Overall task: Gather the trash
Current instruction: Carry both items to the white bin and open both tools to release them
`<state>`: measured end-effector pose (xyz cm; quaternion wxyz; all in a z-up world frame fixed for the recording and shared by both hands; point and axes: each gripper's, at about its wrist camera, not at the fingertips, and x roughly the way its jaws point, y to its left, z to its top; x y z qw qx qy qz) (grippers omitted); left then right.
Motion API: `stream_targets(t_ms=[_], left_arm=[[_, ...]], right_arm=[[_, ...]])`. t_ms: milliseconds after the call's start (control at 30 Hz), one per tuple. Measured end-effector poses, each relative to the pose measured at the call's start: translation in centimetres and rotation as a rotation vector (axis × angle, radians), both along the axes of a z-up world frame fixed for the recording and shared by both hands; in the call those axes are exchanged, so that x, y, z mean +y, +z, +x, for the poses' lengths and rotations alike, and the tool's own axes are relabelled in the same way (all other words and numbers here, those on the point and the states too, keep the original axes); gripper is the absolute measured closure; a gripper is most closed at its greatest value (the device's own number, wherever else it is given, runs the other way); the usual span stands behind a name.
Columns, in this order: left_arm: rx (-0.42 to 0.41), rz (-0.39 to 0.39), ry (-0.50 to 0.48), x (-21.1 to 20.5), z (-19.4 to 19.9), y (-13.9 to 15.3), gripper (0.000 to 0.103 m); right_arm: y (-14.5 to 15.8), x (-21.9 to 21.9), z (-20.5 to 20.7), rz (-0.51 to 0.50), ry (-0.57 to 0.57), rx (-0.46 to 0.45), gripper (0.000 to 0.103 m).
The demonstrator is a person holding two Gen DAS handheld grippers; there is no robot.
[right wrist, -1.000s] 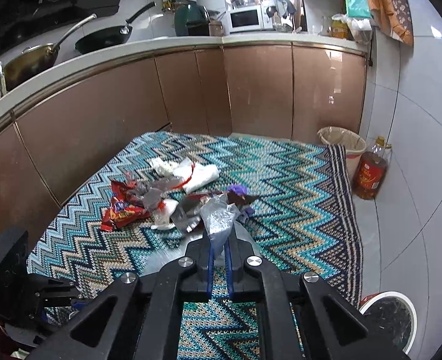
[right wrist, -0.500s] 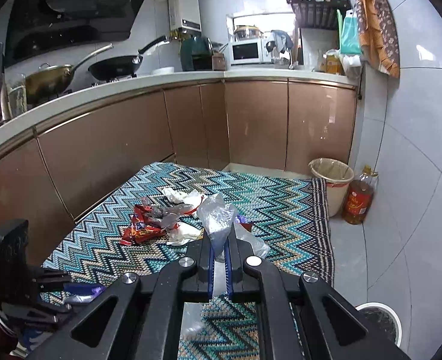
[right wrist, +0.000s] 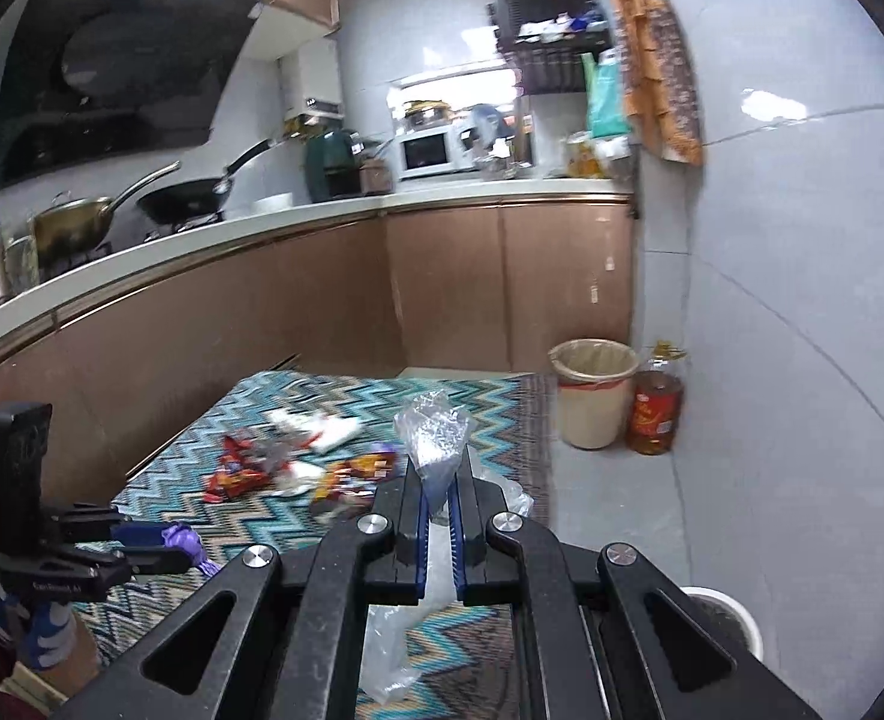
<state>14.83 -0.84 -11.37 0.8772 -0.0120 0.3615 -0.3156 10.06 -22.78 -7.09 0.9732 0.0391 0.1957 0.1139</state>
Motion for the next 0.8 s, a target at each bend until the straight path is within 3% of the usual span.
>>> stream_targets(t_ms=[133, 333, 633, 800], left_arm=[[0.004, 0.017, -0.091, -6.3, 1.4, 1.3, 0.071], [0.041, 0.055, -0.192, -16.2, 4.4, 1.0, 0.071], [0.171, 0.090, -0.292, -29.5, 9.2, -3.4, 0.070], [0.223, 0.118, -0.314, -34.7, 11.2, -6.3, 0.069]], right_arm=[[-0.5, -4.4, -0.5, 0.024, -0.073, -0.004, 0.097], [-2.5, -10.9, -0.3, 0.061, -0.188, 0.021, 0.097], [-7.1, -19.3, 1.2, 0.087, -0.334, 0.119, 0.097], [-9.8, -22.2, 2.2, 0.102, -0.375, 0.174, 0.097]])
